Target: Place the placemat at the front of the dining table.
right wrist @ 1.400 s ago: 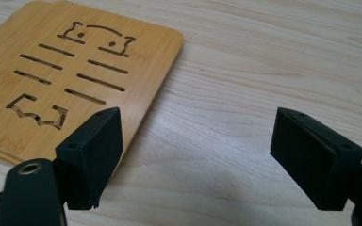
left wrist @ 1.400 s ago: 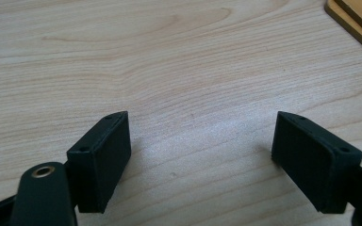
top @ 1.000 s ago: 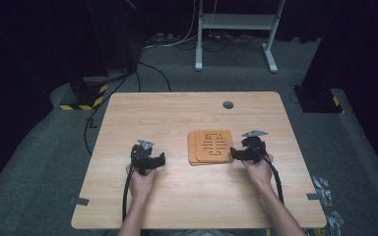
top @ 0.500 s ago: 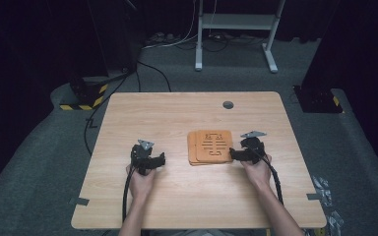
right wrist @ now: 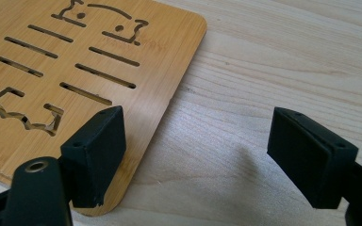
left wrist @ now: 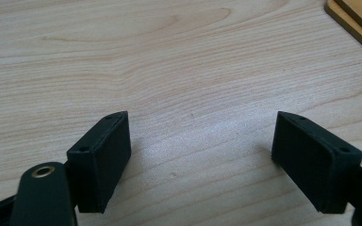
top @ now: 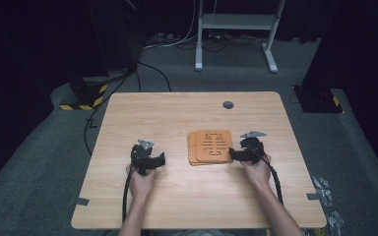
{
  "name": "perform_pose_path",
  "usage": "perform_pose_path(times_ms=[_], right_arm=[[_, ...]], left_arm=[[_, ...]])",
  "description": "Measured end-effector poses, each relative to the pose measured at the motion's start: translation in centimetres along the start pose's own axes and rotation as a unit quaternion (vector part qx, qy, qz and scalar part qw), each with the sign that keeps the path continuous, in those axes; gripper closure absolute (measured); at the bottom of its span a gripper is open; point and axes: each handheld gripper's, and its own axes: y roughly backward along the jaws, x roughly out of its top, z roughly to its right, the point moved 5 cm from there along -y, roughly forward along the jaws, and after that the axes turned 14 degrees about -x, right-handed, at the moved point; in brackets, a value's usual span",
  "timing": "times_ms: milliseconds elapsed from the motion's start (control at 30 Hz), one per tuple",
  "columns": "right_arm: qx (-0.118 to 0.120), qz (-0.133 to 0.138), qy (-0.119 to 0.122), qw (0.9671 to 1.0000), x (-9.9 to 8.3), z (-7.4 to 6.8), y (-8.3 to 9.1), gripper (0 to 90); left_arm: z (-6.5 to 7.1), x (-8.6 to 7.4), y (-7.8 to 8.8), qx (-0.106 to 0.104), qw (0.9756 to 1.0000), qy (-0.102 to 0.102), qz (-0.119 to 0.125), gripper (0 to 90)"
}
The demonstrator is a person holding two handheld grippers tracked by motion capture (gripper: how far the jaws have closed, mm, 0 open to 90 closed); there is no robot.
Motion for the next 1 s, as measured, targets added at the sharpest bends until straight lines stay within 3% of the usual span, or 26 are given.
perform_pose_path(times_ms=[867, 1000], right_arm=[[0.013, 0.012, -0.009, 0.9998, -0.8, 0.3, -0.5, 19.4], [0.023, 0.022, -0.020, 0.9993, -1.1, 0.6, -0.8, 19.4]], left_arm=[[0.2, 0.0, -0.1, -0.008, 1.0000, -0.003, -0.002, 18.8], [0.3, 0.1, -0.1, -0.027, 0.9996, -0.005, -0.003, 16.4]])
